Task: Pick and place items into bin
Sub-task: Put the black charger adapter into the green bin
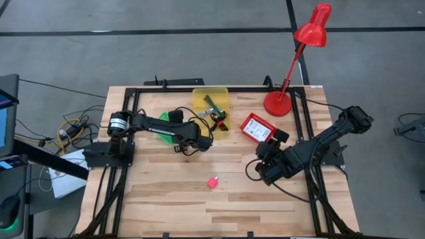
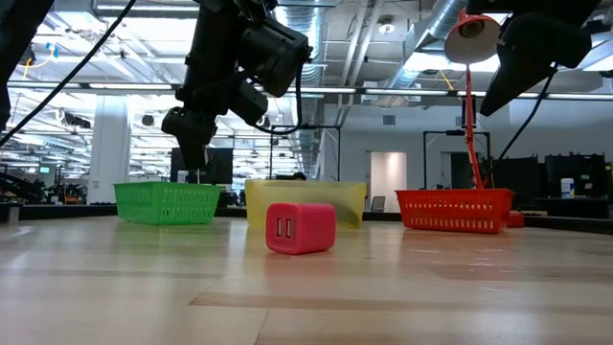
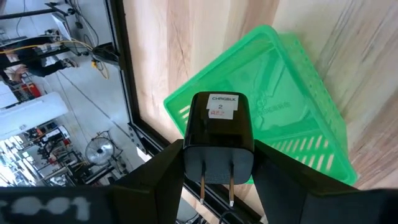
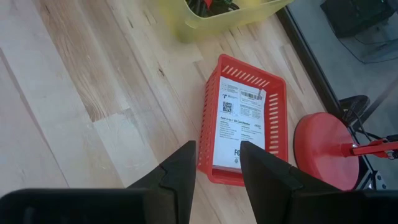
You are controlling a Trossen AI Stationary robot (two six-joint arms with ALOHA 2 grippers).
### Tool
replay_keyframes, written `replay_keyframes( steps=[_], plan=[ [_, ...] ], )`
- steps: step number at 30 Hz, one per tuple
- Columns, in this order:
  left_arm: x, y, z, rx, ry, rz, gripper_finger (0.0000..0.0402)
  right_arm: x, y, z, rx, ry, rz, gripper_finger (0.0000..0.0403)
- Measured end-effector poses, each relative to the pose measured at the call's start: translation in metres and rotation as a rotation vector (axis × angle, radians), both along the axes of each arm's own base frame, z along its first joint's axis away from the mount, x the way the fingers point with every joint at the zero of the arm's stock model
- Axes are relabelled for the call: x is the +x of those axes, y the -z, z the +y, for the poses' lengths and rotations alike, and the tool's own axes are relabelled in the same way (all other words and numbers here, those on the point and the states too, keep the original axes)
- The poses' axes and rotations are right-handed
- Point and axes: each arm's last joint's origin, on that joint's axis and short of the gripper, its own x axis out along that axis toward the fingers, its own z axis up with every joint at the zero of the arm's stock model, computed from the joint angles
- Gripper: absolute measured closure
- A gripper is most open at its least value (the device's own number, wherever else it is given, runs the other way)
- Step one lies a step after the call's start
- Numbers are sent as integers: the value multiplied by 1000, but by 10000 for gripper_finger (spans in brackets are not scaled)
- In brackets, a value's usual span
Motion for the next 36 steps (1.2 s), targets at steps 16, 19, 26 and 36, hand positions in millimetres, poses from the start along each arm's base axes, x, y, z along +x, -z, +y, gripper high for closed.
replay_keyframes(
  steps=[16,19,26,36],
  plan=[
    [0,0,1,16,36,18,235,0,0,0,2,0,-3,282],
    [0,-1,1,18,36,18,234,0,0,0,3,0,-3,282],
    [0,0,0,-25,26,24,235,1,0,0,5,0,-7,282],
    [-48,-12,-2,-29,-3,10,234,1,0,0,4,-3,-8,282]
  ],
)
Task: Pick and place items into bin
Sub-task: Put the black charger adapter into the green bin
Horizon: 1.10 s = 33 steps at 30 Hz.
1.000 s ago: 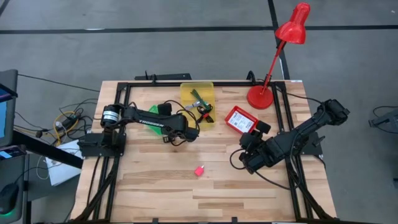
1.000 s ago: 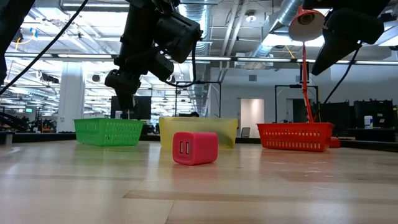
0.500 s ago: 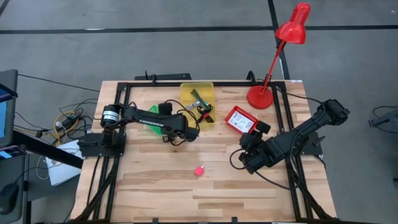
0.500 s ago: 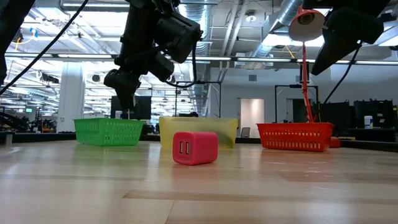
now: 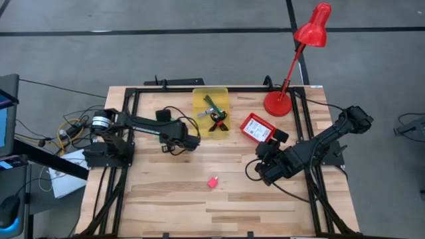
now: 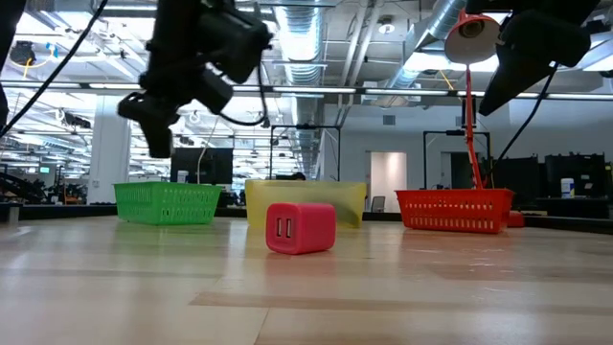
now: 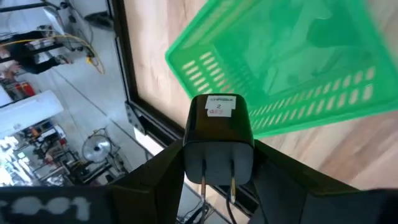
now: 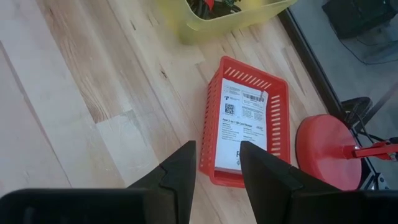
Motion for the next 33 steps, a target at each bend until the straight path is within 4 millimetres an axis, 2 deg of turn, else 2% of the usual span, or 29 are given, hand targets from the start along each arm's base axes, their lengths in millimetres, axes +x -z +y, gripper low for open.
replay_keyframes(
  steps=[13,20,33],
  plan=[
    [-15,34,2,19,82,42,235,11,0,-4,17,-27,-29,282],
    [-15,35,3,29,125,65,235,12,0,-4,19,-34,-33,282],
    [-4,39,3,44,148,-47,235,12,0,-4,21,-35,-32,282]
  ],
)
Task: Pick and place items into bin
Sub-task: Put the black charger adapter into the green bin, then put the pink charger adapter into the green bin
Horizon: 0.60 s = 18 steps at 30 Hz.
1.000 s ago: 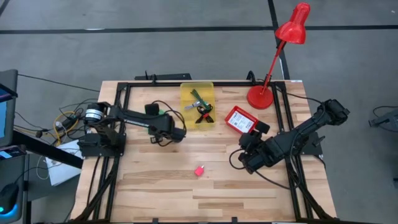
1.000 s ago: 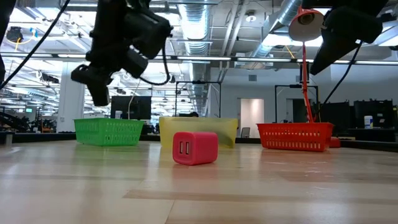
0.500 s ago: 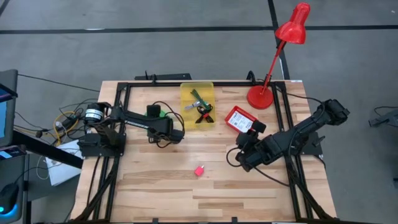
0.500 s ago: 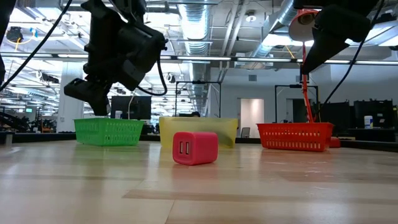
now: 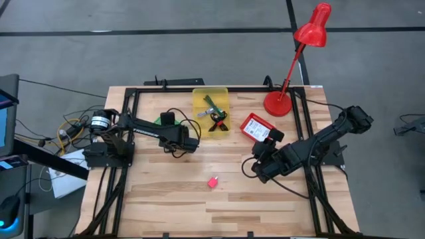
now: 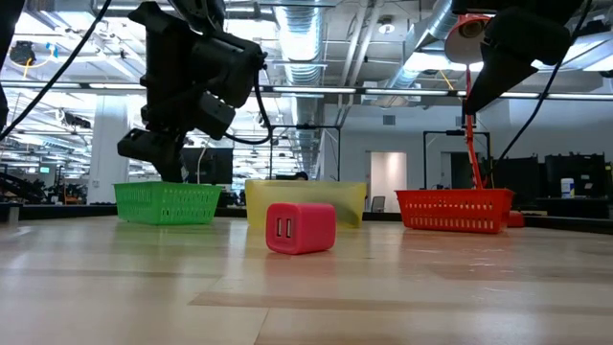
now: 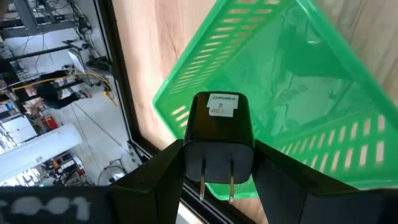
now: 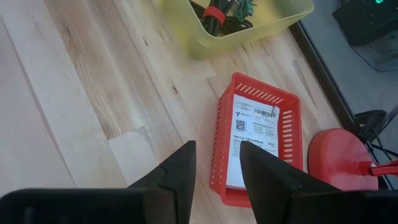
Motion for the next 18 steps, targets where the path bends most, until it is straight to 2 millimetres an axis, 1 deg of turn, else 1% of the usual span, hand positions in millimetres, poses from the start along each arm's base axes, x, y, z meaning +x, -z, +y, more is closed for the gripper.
replay_keyframes(
  steps=[6,14,18],
  plan=[
    [0,0,0,0,0,0,227,0,0,0,0,0,0,282],
    [0,0,0,8,3,1,176,0,0,0,0,0,0,282],
    [0,0,0,2,18,15,164,0,0,0,0,0,0,282]
  ],
)
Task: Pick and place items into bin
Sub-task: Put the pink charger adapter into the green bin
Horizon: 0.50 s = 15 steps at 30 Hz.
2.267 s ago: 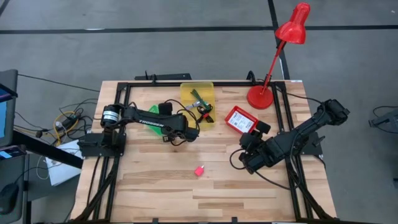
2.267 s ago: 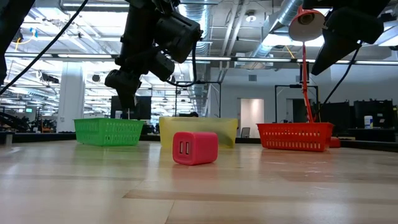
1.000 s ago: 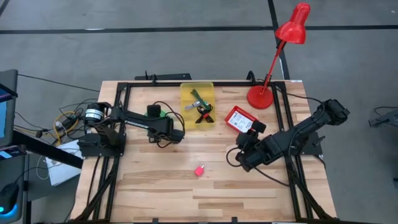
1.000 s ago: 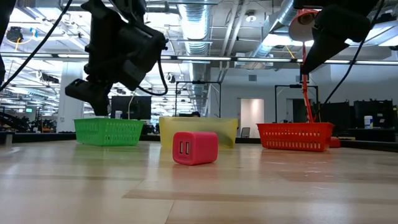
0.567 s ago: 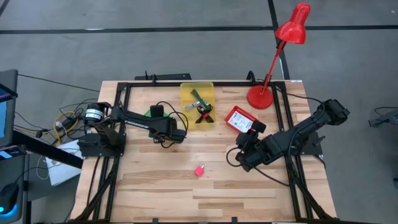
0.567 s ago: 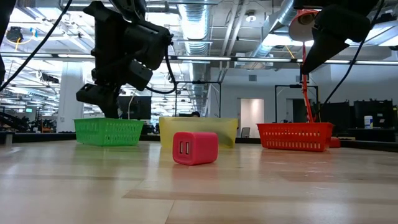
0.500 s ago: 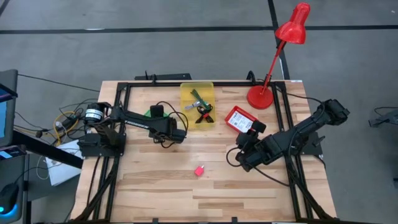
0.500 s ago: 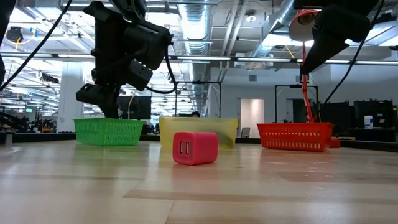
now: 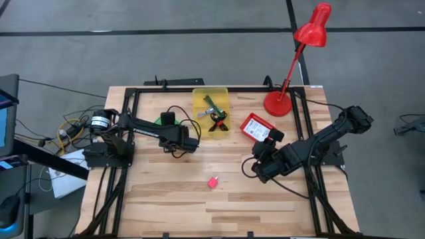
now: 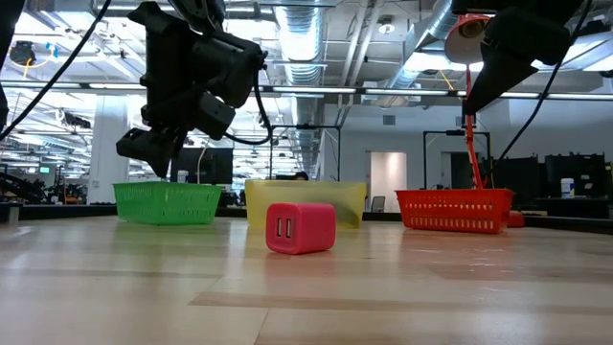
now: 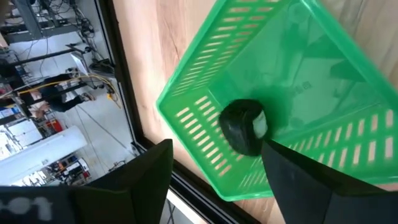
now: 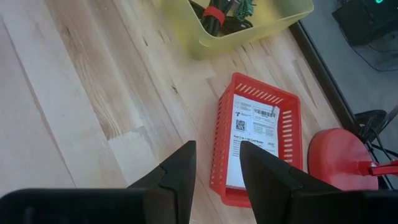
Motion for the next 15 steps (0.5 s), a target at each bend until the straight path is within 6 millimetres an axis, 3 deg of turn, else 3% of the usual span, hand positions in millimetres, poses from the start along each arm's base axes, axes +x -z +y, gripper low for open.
replay_keyframes(
  steps=[10,15],
  plan=[
    [-7,-2,-1,-61,16,106,170,2,0,1,9,0,-17,282],
    [-7,-7,-7,-60,3,27,170,3,0,2,21,0,-39,282]
  ],
)
